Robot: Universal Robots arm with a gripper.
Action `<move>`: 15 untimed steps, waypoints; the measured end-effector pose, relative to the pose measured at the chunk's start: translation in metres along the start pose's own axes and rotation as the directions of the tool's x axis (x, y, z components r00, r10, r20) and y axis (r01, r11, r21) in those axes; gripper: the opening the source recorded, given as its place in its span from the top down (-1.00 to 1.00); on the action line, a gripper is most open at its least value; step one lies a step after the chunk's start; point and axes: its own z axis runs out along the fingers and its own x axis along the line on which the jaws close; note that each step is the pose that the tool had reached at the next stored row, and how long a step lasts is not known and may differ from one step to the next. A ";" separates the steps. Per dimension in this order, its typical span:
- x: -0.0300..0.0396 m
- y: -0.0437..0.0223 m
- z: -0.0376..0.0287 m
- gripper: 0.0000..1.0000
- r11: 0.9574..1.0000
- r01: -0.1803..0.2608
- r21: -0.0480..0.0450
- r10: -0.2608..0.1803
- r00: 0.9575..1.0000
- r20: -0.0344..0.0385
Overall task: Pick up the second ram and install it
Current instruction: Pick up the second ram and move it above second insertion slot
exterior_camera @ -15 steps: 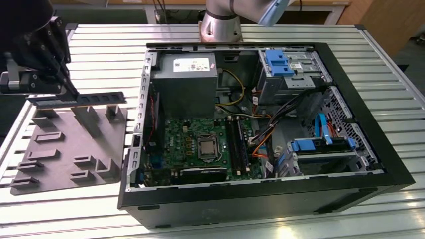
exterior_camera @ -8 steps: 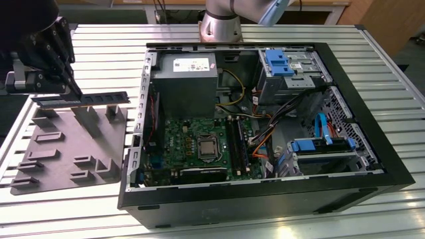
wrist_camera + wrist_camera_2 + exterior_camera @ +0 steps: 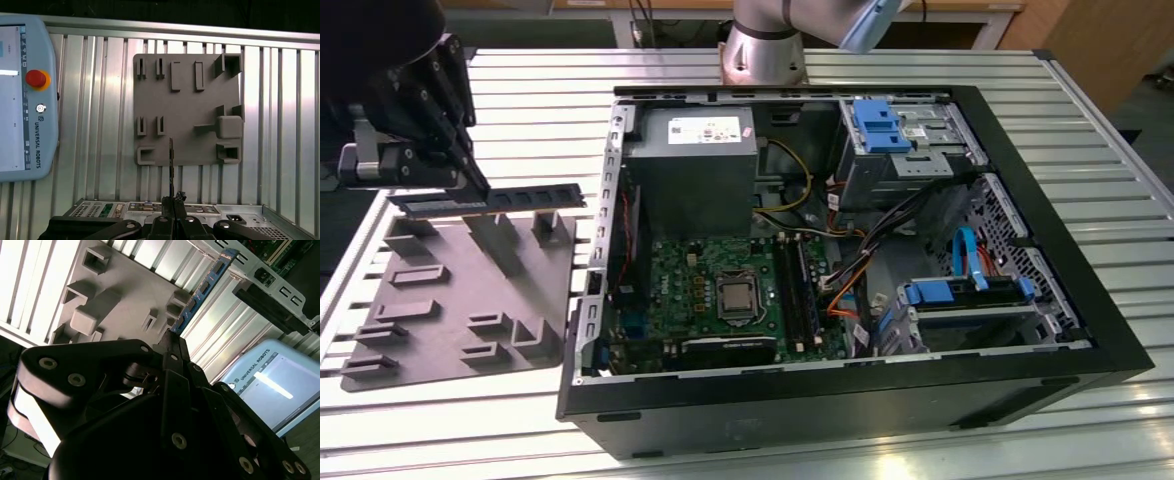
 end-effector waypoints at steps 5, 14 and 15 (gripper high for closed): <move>0.0000 -0.0014 0.0000 0.76 1.000 0.000 0.000 0.000 1.000 0.000; 0.0001 -0.0034 -0.0002 0.76 1.000 0.000 0.000 0.000 1.000 0.000; 0.0001 -0.0038 -0.0001 0.76 1.000 0.000 0.000 0.000 1.000 0.000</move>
